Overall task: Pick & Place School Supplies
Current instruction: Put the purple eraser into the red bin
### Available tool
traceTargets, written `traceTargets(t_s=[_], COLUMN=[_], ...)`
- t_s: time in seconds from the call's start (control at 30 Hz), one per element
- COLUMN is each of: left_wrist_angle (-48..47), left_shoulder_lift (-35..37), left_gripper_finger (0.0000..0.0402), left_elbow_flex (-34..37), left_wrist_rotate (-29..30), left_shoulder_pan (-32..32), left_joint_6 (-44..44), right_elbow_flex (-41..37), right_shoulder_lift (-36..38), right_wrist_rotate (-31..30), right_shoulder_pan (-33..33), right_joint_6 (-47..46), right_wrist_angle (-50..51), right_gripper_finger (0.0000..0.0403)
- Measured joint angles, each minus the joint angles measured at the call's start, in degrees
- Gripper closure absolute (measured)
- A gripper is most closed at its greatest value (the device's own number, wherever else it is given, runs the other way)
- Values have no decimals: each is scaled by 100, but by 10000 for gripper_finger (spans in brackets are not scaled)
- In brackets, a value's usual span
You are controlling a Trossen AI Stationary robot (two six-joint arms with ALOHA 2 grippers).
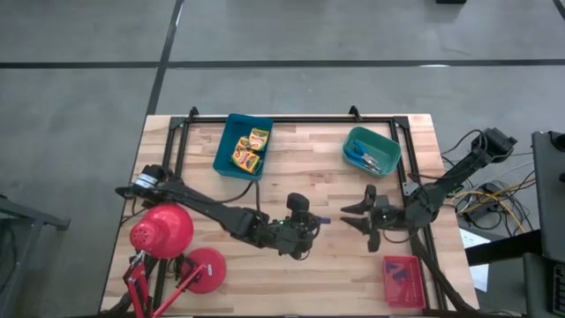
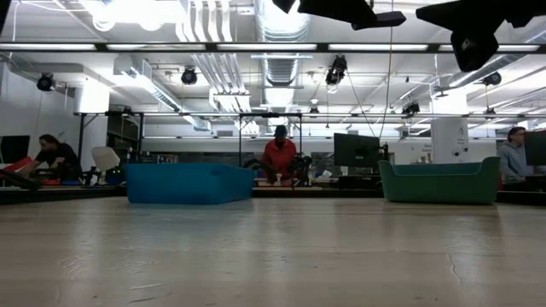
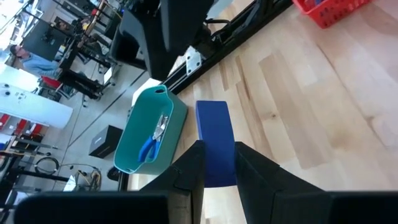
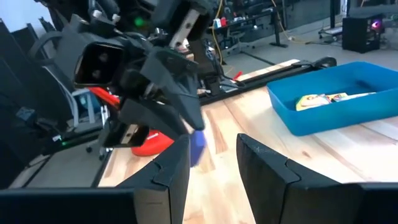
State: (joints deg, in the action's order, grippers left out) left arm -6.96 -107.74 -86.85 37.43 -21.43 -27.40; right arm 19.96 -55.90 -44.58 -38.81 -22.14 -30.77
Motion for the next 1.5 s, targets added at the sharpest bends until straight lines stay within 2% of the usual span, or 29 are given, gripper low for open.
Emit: traceTargets(t_s=[0.4, 0.67, 0.83, 1.2, 1.3, 1.43, 1.5], left_wrist_angle=[11, 11, 11, 12, 4, 21, 21], left_shoulder_lift=[0, 0, 0, 0, 0, -2, -2], left_gripper_finger=[321, 321, 321, 321, 321, 321, 321], left_elbow_flex=[0, 0, 0, 0, 0, 0, 0], left_wrist_rotate=[15, 72, 72, 79, 81, 83, 83], left_shoulder_pan=[80, 79, 78, 76, 76, 76, 76], left_joint_6=[-242, -247, -247, -242, -242, -240, -240], right_elbow_flex=[588, 724, 680, 665, 665, 668, 671], right_shoulder_lift=[-950, -1012, -1022, -1206, -1271, -1351, -1387], right_wrist_rotate=[-45, -64, -471, -461, -352, 331, 429], right_shoulder_pan=[196, 212, 212, 282, 357, 531, 615], right_joint_6=[29, 394, 281, 51, -69, -110, -169], right_wrist_angle=[48, 46, 65, 91, 96, 48, -26], right_gripper_finger=[278, 278, 278, 278, 278, 278, 277])
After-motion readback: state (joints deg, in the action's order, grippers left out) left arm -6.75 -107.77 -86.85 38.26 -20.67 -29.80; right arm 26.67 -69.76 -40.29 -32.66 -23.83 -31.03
